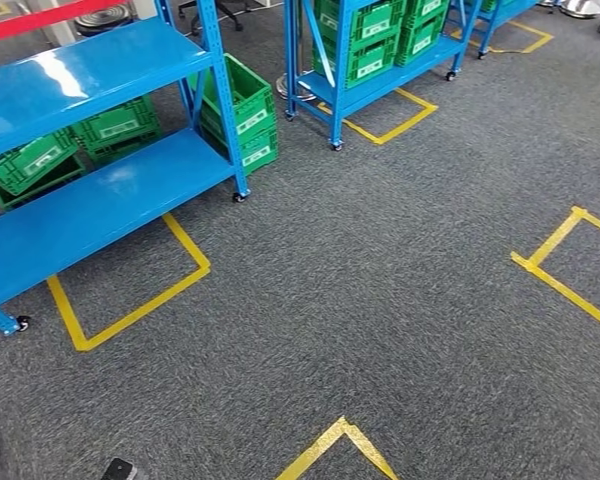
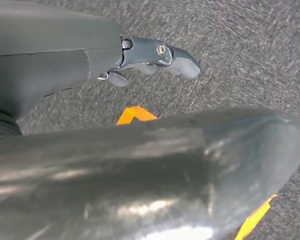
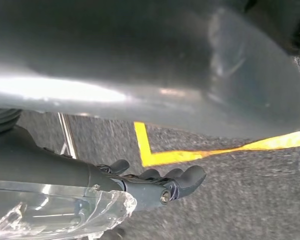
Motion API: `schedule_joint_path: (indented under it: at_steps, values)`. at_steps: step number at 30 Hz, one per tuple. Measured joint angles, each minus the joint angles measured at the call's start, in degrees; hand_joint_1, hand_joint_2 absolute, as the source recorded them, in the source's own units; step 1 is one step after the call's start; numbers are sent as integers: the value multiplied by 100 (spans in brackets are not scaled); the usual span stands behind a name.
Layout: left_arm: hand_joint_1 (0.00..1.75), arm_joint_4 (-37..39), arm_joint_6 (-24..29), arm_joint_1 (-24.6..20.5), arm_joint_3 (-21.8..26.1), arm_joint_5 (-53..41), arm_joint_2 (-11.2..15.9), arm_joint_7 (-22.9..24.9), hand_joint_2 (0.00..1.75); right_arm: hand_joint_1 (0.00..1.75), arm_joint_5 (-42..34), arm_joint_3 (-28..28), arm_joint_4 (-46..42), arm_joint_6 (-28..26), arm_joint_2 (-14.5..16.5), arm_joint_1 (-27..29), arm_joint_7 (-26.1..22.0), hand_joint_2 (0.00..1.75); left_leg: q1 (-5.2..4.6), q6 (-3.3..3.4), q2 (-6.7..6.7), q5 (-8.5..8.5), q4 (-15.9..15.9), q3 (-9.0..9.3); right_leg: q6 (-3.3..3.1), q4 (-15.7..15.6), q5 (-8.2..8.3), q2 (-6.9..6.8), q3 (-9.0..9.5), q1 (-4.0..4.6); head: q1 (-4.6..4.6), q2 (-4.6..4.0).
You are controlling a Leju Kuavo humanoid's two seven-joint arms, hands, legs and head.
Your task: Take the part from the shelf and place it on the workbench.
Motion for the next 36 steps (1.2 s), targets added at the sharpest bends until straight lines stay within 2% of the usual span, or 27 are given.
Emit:
schedule_joint_path:
  at_steps: [2,3,5,6,7,9,10,11,12,13,14,15,17,18,20,21,22,24,25,26,27,28,29,31,33,35,36]
  values:
    - [0,3,-11,-4,-2,15,19,-1,0,0,-61,129,12,-93,-39,-46,59,0,6,-80,-139,23,41,-54,-19,-462,90,199,225,-30,4,0]
    - [0,4,-18,3,-3,24,30,-2,0,0,-91,201,16,-140,-65,-70,89,0,7,-119,-201,45,44,-86,-62,-493,65,209,233,-15,3,0]
    - [0,6,-28,33,-5,36,38,-2,0,0,-154,340,19,-231,-125,-114,147,0,29,-181,-286,71,30,-130,-172,-480,99,66,222,1,-2,0]
    - [0,8,-29,49,-7,38,39,-1,0,0,-186,415,20,-276,-154,-138,171,0,37,-205,-207,12,104,-187,-224,-487,122,-5,216,6,-9,0]
    - [0,9,-26,54,-9,40,39,0,0,0,-222,492,20,-326,-180,-159,197,0,41,-224,-62,-117,291,-292,-267,-499,148,-81,205,7,-23,0]
    - [0,10,-15,38,-15,47,38,5,0,0,-288,647,21,-412,-234,-181,237,0,39,-245,294,-525,1020,-650,-316,-514,179,-249,172,28,-60,0]
    - [0,10,-7,29,-18,51,39,20,0,0,-323,716,22,-451,-260,-182,256,0,38,-250,372,-698,1417,-828,-323,-514,184,-344,163,43,-70,0]
    - [0,10,6,28,-19,56,39,47,0,0,-361,789,24,-488,-286,-189,276,0,34,-246,403,-783,1691,-935,-327,-513,184,-436,157,60,-73,0]
    - [0,10,20,38,-20,59,39,83,0,0,-401,863,26,-528,-314,-208,297,0,23,-227,413,-752,1756,-937,-330,-512,182,-523,159,77,-71,0]
    - [0,10,35,53,-20,59,39,121,0,0,-441,936,26,-571,-340,-238,317,0,3,-195,433,-617,1589,-825,-334,-513,177,-599,167,92,-72,0]
    - [0,10,46,65,-20,58,39,150,0,0,-477,1008,26,-612,-364,-275,337,0,-29,-146,499,-422,1235,-618,-336,-513,169,-671,182,106,-73,0]
    - [0,8,45,71,-20,59,42,165,0,0,-508,1077,26,-656,-384,-310,354,0,-77,-87,636,-246,816,-382,-333,-513,157,-737,189,123,-73,0]
    - [0,5,8,52,-25,71,48,173,0,0,-564,1210,26,-747,-428,-364,394,0,-148,-1,868,-84,209,-68,-305,-502,115,-867,181,163,-73,0]
    - [0,4,-32,48,-29,95,51,182,0,0,-589,1280,26,-786,-451,-390,415,0,-168,19,901,-84,102,-25,-287,-503,98,-937,177,178,-74,0]
    - [0,-75,-311,41,-32,384,65,457,0,0,-596,1446,34,-825,-501,-487,468,0,-153,45,778,-64,56,-39,-242,-510,74,-1027,200,182,-78,0]
    - [0,-228,-593,10,-36,780,81,868,0,0,-603,1571,59,-842,-520,-574,492,0,-133,66,712,-38,41,-48,-209,-460,32,-923,189,176,-76,0]
    - [0,-451,-890,-60,-59,1357,117,1427,0,0,-637,1722,105,-870,-539,-681,508,0,-106,88,642,-11,25,-60,-176,-312,-68,-748,127,166,-69,0]
    - [0,-982,-1139,-247,-271,2832,280,2573,0,0,-834,2084,240,-972,-579,-906,497,0,-69,116,480,22,14,-92,-119,344,-416,-356,-180,137,-37,0]
    - [0,-1187,-977,-301,-485,3564,417,2934,0,0,-974,2270,302,-1042,-604,-1003,481,0,-63,120,394,25,14,-99,-104,758,-586,-277,-386,121,-26,0]
    - [0,-1350,-684,-304,-769,4227,594,3139,0,0,-1118,2459,352,-1121,-632,-1085,468,0,-61,119,316,26,15,-95,-92,1075,-669,-250,-554,107,-16,0]
    - [0,-1470,-333,-258,-1086,4793,785,3231,0,0,-1246,2641,388,-1202,-664,-1156,458,0,-59,113,244,23,16,-82,-83,1200,-637,-243,-640,93,-14,0]
    - [0,-1571,31,-185,-1429,5272,986,3250,0,0,-1358,2819,414,-1278,-697,-1215,455,0,-55,102,173,17,19,-64,-73,1083,-484,-234,-613,74,-16,0]
    - [0,-1655,328,-108,-1770,5636,1171,3235,0,0,-1445,2979,433,-1345,-728,-1262,455,0,-47,83,100,8,27,-45,-58,752,-247,-188,-481,48,-16,0]
    - [0,-1796,691,14,-2407,6098,1502,3192,0,0,-1554,3256,466,-1437,-775,-1340,456,0,-34,19,-58,-23,71,-41,-24,-29,119,87,-142,-20,-12,0]
    - [0,-1913,893,95,-2934,6356,1755,3159,0,0,-1611,3482,490,-1498,-802,-1419,455,0,-23,-60,-205,-34,111,-83,-57,-370,176,270,1,-41,-12,0]
    - [0,-2007,1138,202,-3369,6643,1985,3131,0,0,-1672,3661,501,-1550,-821,-1498,432,0,-2,-124,-303,-26,106,-112,-152,-385,153,186,25,-21,-15,0]
    - [0,-2052,1270,264,-3571,6802,2107,3115,0,0,-1710,3733,503,-1576,-832,-1533,412,0,-2,-150,-236,-44,131,-127,-197,-390,154,143,53,-20,-21,0]
